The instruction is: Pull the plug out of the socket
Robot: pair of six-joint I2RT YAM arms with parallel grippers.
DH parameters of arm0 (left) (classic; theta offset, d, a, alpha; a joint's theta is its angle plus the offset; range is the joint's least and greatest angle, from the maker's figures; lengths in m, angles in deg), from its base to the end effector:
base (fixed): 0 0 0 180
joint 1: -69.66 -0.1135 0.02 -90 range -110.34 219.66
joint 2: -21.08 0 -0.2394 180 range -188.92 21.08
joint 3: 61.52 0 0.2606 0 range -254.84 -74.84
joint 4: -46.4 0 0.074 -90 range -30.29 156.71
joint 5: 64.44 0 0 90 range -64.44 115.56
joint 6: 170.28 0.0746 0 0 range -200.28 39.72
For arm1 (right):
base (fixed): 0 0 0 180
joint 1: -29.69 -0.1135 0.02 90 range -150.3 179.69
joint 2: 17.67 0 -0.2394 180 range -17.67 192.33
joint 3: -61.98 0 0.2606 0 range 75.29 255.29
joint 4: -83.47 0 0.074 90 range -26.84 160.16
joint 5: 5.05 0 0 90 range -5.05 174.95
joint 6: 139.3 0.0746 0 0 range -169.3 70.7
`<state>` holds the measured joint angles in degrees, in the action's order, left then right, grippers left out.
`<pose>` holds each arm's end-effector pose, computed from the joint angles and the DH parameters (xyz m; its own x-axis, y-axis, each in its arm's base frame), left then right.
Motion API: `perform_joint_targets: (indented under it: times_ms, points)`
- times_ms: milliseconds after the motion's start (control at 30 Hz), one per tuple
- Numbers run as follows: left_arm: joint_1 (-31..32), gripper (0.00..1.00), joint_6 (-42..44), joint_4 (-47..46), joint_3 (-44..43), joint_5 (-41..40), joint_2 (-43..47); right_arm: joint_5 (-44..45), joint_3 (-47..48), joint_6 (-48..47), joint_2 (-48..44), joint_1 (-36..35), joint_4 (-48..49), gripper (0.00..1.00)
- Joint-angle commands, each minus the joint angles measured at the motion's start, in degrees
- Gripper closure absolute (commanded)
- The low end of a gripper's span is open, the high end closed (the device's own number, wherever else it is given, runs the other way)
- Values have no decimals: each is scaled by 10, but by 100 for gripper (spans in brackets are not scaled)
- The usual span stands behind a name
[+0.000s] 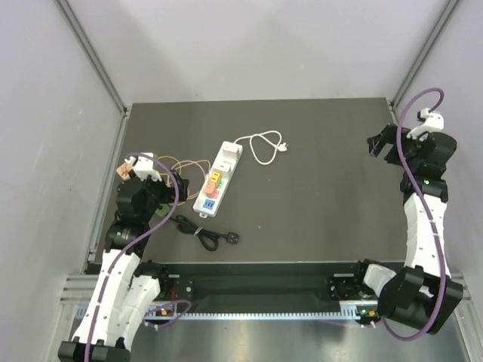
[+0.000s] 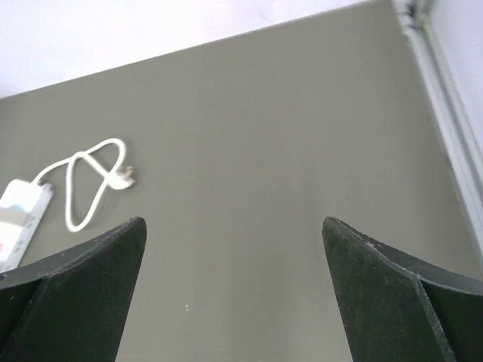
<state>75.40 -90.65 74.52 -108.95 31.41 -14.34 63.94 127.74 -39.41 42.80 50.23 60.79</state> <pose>0.2203 -0.0298 0.2653 -0.3070 -0.1491 -0.9399 0.1440 0.9690 -0.2008 0.2890 -0.0797 0.3029 -0.2745 0.2741 -0.9217 0.0551 0.9614 0.2695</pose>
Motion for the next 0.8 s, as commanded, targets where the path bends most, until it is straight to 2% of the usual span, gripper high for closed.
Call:
perform_joint_targets:
  times_ms: [0, 33, 67, 100, 167, 233, 300, 400, 500, 633, 767]
  points:
    - [4, 1, -5, -61, 0, 57, 3, -94, 46, -33, -4, -1, 8, 0]
    - [6, 1, -4, -70, 2, 60, 4, -130, 49, -49, -4, -4, 5, 0]
    - [7, 1, -6, -74, 7, 64, 4, -220, 50, -91, -5, -8, -3, 0]
    - [9, 1, -7, -79, 9, 72, 2, -265, 49, -119, -7, -24, -7, 0]
    - [9, 1, -16, -83, 3, 79, -10, -313, 45, -155, -15, -48, -18, 0]
    - [9, 1, -36, -85, -1, 98, -20, -322, 25, -189, -23, -77, -23, 0]
    - [9, 2, -51, -94, -10, 110, -42, -389, -9, -229, -26, -82, -27, 0]
    - [10, 3, -75, -87, -36, 130, -82, -417, -42, -237, -30, -83, -15, 0]
    - [25, 5, -85, -82, -56, 146, -128, -408, -45, -254, -31, -83, -24, 0]
    - [75, 9, -77, -49, -82, 93, -184, -395, -43, -273, -29, -83, -40, 0]
    - [133, 13, -66, -10, -102, -1, -231, -388, -39, -280, -32, -83, -54, 0]
